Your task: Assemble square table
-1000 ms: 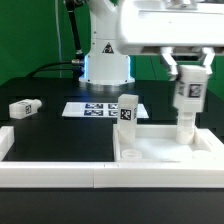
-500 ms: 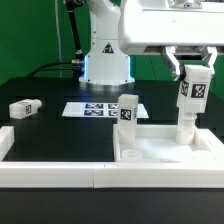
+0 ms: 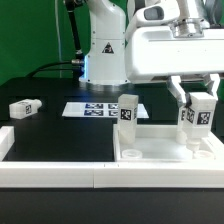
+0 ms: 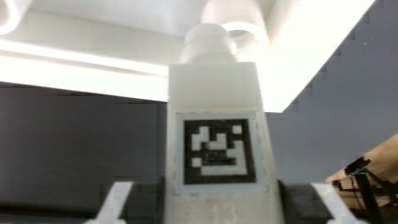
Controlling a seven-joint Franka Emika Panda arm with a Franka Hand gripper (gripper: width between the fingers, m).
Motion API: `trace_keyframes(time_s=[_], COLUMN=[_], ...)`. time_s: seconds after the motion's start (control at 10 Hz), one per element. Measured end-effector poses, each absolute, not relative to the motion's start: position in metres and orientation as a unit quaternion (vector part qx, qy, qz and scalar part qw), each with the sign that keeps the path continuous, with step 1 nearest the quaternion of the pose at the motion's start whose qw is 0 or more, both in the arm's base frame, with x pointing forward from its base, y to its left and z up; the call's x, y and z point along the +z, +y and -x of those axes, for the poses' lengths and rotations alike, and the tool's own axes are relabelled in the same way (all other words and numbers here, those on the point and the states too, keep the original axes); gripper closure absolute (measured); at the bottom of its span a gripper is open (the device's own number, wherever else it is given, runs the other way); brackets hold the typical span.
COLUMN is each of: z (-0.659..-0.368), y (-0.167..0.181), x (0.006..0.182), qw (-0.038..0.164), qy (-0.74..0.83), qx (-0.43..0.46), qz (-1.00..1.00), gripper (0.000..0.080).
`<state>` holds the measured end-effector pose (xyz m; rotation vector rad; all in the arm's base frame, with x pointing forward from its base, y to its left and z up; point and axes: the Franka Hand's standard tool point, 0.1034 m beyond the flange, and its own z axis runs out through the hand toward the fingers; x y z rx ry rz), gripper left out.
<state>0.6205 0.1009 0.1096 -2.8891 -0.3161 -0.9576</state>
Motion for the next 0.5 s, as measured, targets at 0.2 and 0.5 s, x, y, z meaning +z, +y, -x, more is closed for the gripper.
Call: trace_keyframes(time_s=[0.2,0.5], z=[-0.6197,-0.619], y=[0.1025,0.1095], x=[0.1066,0.1075], qw=[0.04,0.043], qy=[-0.106,-0.106], qx=[-0.31,-0.31], qz=[0.944,0.944], gripper=[0.0509,0.0509])
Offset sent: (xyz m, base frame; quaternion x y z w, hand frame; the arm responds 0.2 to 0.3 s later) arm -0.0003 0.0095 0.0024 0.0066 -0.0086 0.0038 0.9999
